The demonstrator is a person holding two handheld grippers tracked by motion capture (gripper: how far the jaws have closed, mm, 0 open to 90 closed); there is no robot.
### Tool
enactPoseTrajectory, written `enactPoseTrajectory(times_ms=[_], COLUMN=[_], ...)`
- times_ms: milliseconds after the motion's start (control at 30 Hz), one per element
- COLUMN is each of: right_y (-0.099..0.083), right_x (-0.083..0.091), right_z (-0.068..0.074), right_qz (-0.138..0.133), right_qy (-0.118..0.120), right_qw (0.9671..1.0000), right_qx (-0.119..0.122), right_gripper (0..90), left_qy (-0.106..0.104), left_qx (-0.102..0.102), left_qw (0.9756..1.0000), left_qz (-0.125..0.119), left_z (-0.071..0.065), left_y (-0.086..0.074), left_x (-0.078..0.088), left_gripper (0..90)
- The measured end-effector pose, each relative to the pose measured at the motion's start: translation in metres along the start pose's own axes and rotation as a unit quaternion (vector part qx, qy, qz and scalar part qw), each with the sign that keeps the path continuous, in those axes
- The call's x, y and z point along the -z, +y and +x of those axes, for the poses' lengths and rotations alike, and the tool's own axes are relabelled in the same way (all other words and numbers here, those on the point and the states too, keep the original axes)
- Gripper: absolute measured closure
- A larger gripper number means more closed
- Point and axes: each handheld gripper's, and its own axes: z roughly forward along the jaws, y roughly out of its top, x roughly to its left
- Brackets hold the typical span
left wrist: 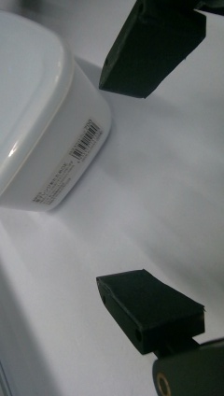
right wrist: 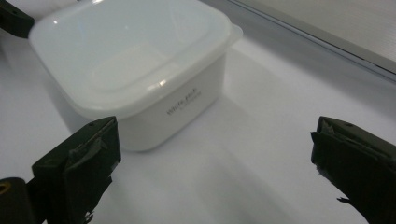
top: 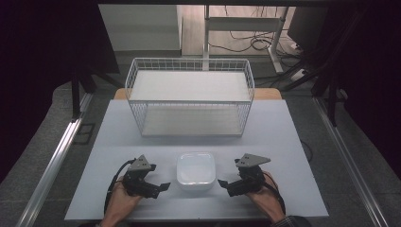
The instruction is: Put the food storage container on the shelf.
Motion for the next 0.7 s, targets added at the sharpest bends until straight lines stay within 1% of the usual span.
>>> enactPoseTrajectory(times_ms=[200,267,300,333,400,433,467,567,600,667,700], right_y=[0.012,0.014,0.017,0.017,0.020,0.023,0.024,0.028,0.028,0.031,0.033], right_x=[-0.003,-0.004,-0.006,-0.006,-0.010,-0.013,-0.014,-0.018,-0.018,-0.021,-0.023], right_z=[0.000,0.000,0.000,0.000,0.000,0.001,0.001,0.002,0.002,0.003,0.003], right_qz=[-0.010,-0.011,-0.014,-0.014,-0.015,-0.012,-0.011,-0.009,-0.009,-0.007,-0.002], right_qy=[0.019,0.021,0.026,0.026,0.029,0.032,0.031,0.034,0.034,0.042,0.042], right_qw=[0.9996,0.9995,0.9993,0.9993,0.9992,0.9991,0.9992,0.9989,0.9989,0.9984,0.9983], right_qx=[-0.019,-0.020,-0.023,-0.023,-0.025,-0.024,-0.023,-0.031,-0.031,-0.037,-0.040], right_gripper=[1.6,1.6,1.6,1.6,1.6,1.7,1.7,1.6,1.6,1.6,1.6], left_qy=[-0.021,-0.027,-0.031,-0.031,-0.032,-0.034,-0.034,-0.043,-0.045,-0.049,-0.050], left_qx=[0.009,0.009,0.009,0.009,0.005,0.005,0.005,0.010,0.010,0.012,0.013], left_qw=[0.9996,0.9994,0.9992,0.9992,0.9991,0.9990,0.9990,0.9988,0.9987,0.9987,0.9986], left_qz=[-0.014,-0.019,-0.024,-0.024,-0.027,-0.027,-0.027,-0.021,-0.019,-0.009,-0.006], left_z=[-0.002,-0.002,-0.003,-0.003,-0.004,-0.005,-0.005,-0.003,-0.003,-0.002,-0.002], left_y=[0.011,0.016,0.021,0.021,0.027,0.032,0.032,0.039,0.041,0.046,0.048], left_x=[-0.002,-0.004,-0.006,-0.006,-0.009,-0.011,-0.011,-0.018,-0.021,-0.027,-0.030], left_gripper=[6.2,6.0,5.8,5.6,5.5,5.4,5.2,4.2,4.2,3.4,3.3])
